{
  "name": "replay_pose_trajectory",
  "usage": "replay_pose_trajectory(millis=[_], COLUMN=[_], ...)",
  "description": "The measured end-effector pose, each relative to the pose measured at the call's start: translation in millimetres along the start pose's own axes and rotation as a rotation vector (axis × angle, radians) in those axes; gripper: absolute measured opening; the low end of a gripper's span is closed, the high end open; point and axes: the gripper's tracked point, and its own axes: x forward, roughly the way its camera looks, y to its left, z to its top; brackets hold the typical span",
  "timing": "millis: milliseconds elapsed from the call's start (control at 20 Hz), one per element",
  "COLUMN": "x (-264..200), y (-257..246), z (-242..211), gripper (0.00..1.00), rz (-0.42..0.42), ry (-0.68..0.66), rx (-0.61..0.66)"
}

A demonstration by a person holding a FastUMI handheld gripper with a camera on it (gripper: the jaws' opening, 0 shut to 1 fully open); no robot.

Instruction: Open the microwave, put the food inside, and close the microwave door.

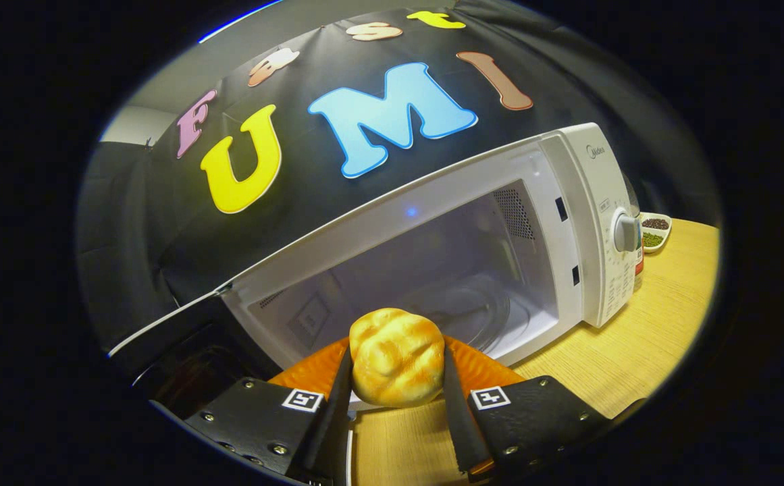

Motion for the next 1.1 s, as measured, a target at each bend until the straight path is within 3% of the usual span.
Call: replay_pose_trajectory(millis=[500,800,1000,1100], x=[60,75,67,66], y=[-27,-40,-42,-42], z=[-18,-25,-11,1], gripper=[0.65,0.77,0.95,0.97], rz=[-0.09,-0.117,-0.139,-0.133], ry=[-0.013,0.01,-0.019,-0.046], rx=[-0.005,0.011,-0.041,-0.049])
